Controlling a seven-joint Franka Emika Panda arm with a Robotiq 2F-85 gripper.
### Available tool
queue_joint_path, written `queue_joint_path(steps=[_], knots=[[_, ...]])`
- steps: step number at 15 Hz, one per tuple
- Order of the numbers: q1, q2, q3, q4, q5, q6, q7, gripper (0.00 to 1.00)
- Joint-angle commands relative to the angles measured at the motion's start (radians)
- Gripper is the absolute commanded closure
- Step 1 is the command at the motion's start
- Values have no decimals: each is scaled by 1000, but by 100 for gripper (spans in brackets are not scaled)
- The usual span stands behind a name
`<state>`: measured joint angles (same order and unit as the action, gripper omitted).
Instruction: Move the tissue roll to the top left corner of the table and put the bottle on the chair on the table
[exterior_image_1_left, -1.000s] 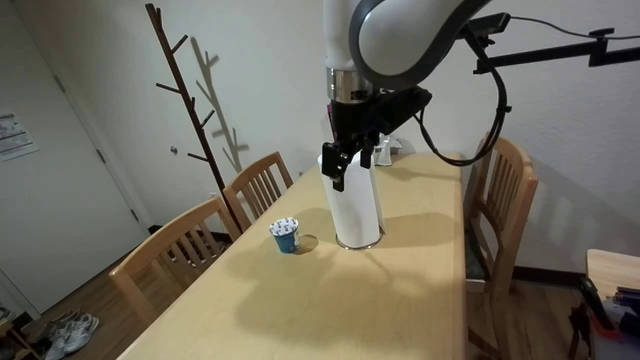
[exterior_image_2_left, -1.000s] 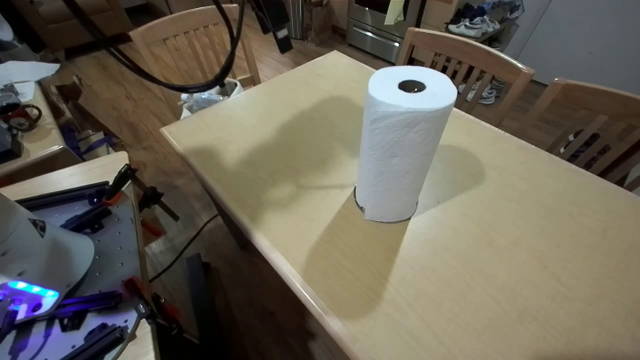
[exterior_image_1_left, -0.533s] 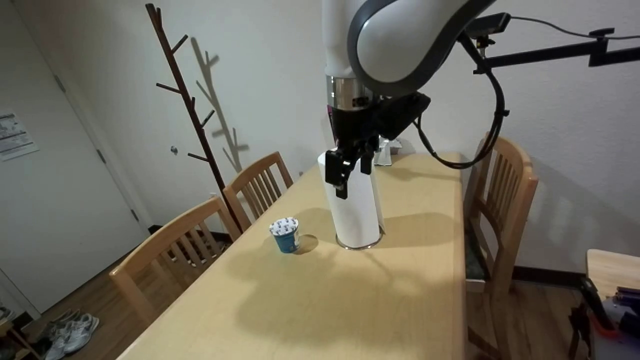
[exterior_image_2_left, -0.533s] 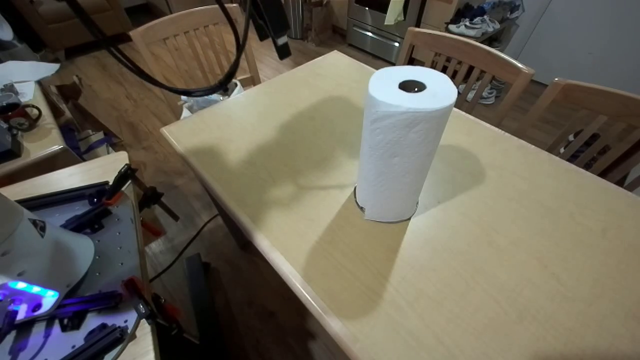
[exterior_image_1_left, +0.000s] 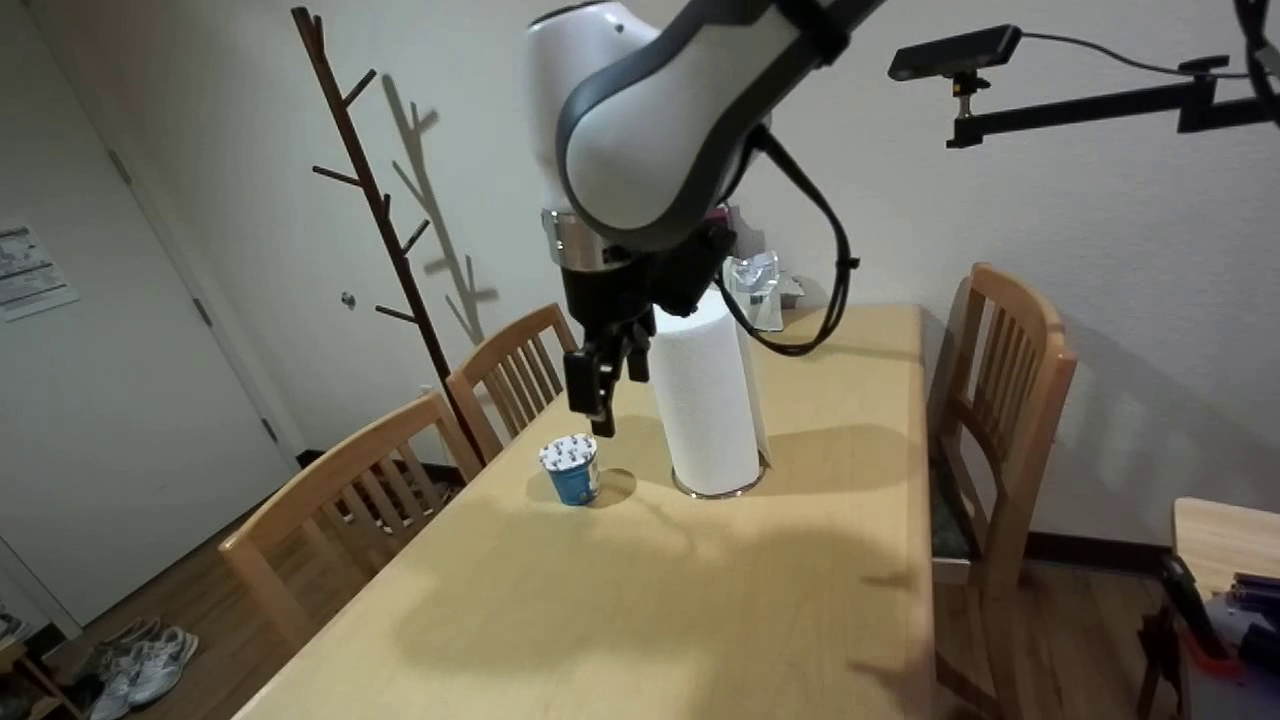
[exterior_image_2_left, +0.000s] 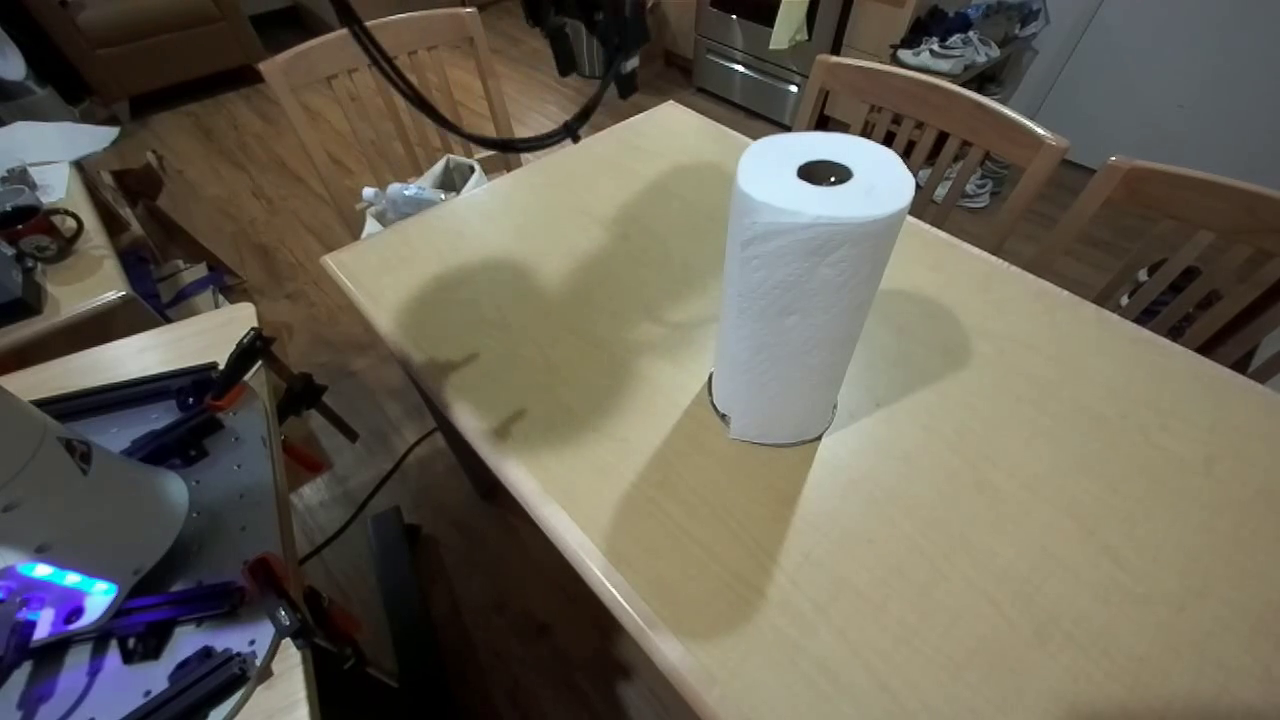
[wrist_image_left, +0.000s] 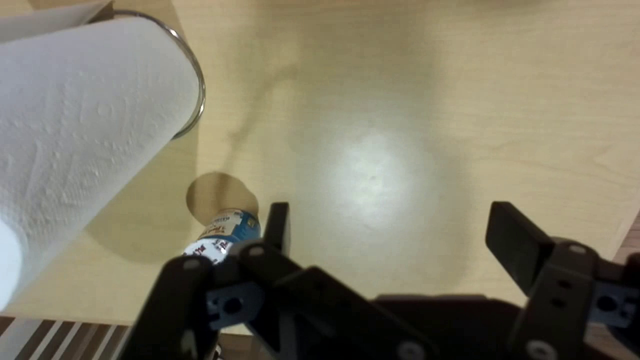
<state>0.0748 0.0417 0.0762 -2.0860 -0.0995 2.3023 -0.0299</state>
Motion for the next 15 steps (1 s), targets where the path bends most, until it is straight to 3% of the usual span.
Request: queue_joint_path(steps=[1,2,7,9,11,15], knots=[[-1,79,-5,142,-10,-69,6,0],[1,54,-3,85,-10,-22,0,0],[8,-67,-46,-1,-360,-71,248,0],[-3,-117,-44,-24,-446,-109,315,0],[-14,-150,-35,-40,-461,-145,340,0],[-24,-170,-44,-66,-324,-159,255,0]])
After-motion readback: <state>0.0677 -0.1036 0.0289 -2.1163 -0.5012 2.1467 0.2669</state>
